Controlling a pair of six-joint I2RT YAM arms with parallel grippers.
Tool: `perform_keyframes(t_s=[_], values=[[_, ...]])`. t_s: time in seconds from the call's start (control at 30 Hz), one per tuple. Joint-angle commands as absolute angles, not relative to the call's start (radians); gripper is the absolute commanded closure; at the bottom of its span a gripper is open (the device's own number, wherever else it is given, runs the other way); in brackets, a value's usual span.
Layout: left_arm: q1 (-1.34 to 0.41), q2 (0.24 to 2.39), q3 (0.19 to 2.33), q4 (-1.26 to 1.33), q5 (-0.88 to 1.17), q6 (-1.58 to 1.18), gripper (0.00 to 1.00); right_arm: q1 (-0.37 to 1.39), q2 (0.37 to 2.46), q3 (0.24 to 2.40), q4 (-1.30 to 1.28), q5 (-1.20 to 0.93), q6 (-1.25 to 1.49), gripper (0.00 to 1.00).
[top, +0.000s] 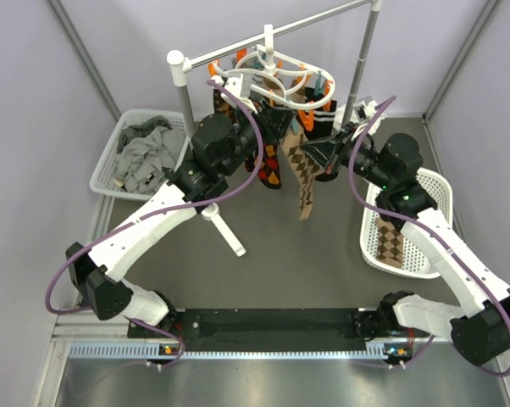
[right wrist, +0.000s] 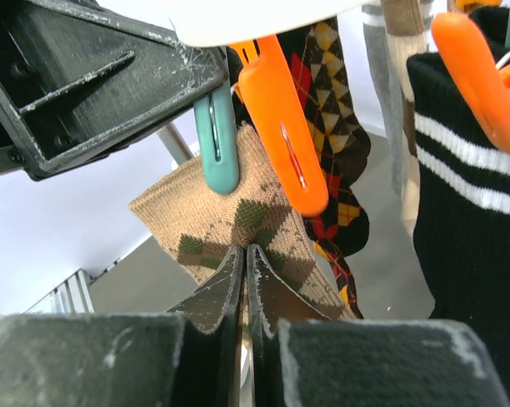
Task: Clip the socks to the hanger
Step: Clamp the sock onto the hanger.
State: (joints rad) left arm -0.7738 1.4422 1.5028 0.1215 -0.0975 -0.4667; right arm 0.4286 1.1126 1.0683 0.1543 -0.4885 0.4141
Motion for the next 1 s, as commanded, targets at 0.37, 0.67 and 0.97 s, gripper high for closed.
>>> perform_keyframes(t_s=[0.37,0.67,0.97], values=[[-0.77,1.411,1.493,0.158,-0.078,-0.476,0.77,0.44,1.137,1.154,0.255,-0.474,0.439,1.0],[-0.77,1.391,1.496,0.16,-0.104,-0.456,0.33,0.44,1.144,1.167,0.267,-0.472,0.443,1.0],[-0.77,1.368,1.49,0.14,-0.155,-0.43,0.28,0.439,1.12,1.141,0.177,-0.359,0.361,0.61]])
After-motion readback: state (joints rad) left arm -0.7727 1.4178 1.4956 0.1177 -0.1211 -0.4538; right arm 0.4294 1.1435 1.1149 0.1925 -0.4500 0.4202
